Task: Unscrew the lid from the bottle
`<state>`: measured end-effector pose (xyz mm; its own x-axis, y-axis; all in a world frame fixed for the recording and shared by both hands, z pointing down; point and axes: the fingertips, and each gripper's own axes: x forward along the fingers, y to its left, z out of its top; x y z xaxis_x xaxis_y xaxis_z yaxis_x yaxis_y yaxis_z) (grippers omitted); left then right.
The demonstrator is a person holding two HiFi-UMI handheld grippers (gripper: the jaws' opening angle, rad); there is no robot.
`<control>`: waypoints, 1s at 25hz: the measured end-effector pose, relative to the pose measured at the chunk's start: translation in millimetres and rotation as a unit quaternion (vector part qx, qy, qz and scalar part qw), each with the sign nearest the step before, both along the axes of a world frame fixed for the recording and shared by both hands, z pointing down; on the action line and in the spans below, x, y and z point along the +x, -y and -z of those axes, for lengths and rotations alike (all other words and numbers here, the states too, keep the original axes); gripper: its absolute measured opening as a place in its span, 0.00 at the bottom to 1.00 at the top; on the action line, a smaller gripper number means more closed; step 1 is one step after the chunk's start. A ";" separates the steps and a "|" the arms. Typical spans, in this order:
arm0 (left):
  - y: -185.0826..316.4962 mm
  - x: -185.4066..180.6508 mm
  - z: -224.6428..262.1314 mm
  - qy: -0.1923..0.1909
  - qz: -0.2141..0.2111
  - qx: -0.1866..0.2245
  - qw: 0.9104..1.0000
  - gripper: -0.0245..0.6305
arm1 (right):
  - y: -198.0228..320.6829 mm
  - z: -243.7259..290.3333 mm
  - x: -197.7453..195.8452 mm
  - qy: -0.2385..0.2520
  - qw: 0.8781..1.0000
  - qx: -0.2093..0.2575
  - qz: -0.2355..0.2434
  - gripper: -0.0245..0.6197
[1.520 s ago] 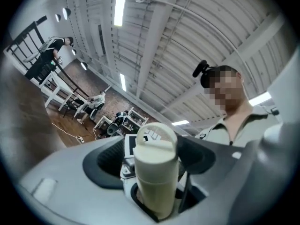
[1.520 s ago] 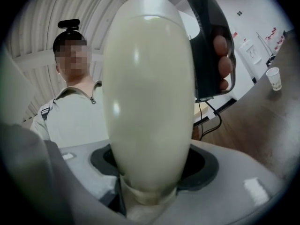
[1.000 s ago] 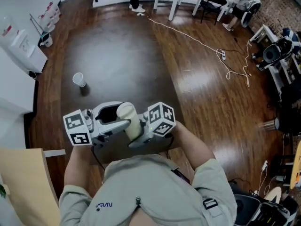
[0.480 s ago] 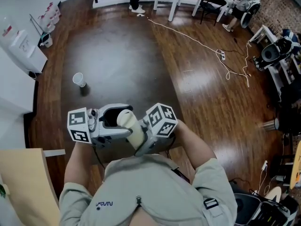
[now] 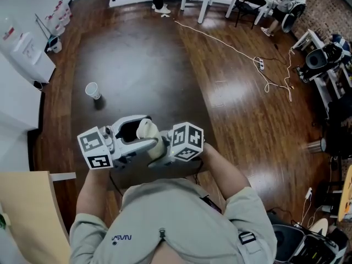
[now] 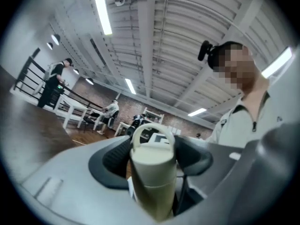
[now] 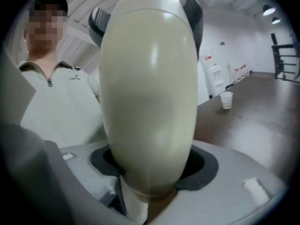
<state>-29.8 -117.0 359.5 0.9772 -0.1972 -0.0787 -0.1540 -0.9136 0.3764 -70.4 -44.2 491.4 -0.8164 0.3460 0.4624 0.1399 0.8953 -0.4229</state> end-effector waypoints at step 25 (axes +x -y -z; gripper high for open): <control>1.9 -7.0 14.3 0.000 0.123 0.017 0.992 0.54 | 19.9 6.6 -12.1 0.048 0.991 0.035 -0.117 0.51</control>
<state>-36.7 -118.9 345.3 0.8999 -0.4266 -0.0900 -0.3732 -0.8604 0.3472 -82.6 -64.1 484.9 -0.9117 0.1124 0.3953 -0.0380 0.9347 -0.3534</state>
